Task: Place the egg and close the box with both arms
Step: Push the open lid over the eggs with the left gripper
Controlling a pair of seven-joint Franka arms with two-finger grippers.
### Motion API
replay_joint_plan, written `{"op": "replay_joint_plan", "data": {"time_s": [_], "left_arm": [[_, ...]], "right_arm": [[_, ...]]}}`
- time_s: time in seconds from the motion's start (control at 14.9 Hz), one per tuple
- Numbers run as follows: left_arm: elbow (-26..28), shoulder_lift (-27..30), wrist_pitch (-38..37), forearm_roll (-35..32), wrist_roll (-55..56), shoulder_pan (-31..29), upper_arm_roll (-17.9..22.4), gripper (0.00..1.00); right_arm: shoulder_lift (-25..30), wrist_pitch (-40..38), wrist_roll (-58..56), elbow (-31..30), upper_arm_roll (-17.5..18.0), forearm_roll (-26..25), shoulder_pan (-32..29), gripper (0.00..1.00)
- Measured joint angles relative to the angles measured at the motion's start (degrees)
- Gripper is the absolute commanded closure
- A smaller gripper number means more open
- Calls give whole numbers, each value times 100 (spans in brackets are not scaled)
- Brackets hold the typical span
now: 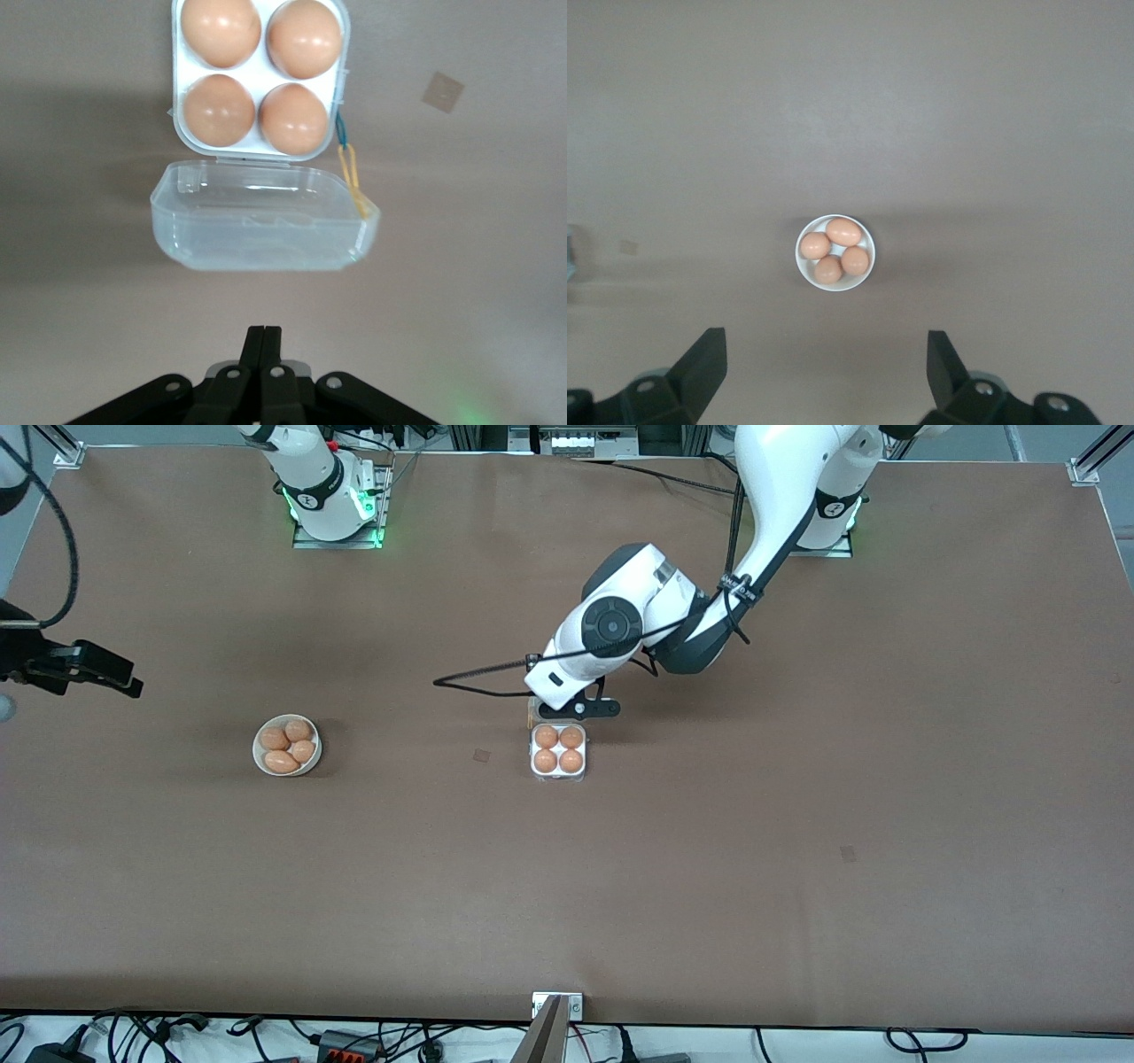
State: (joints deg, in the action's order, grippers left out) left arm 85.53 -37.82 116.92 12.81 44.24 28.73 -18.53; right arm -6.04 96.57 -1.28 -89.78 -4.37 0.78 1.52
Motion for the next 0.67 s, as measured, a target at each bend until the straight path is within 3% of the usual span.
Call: {"op": "replay_joint_plan", "data": {"time_s": [0.27,0.67], "left_arm": [[-14,-151,71,0,-1,22,-1,100],[-86,-398,223,-211,-13,112,0,100]], "right_arm": [[634,382,-13,-876,94,-115,13,0],[788,434,-18,-935,100,-115,13,0]]}}
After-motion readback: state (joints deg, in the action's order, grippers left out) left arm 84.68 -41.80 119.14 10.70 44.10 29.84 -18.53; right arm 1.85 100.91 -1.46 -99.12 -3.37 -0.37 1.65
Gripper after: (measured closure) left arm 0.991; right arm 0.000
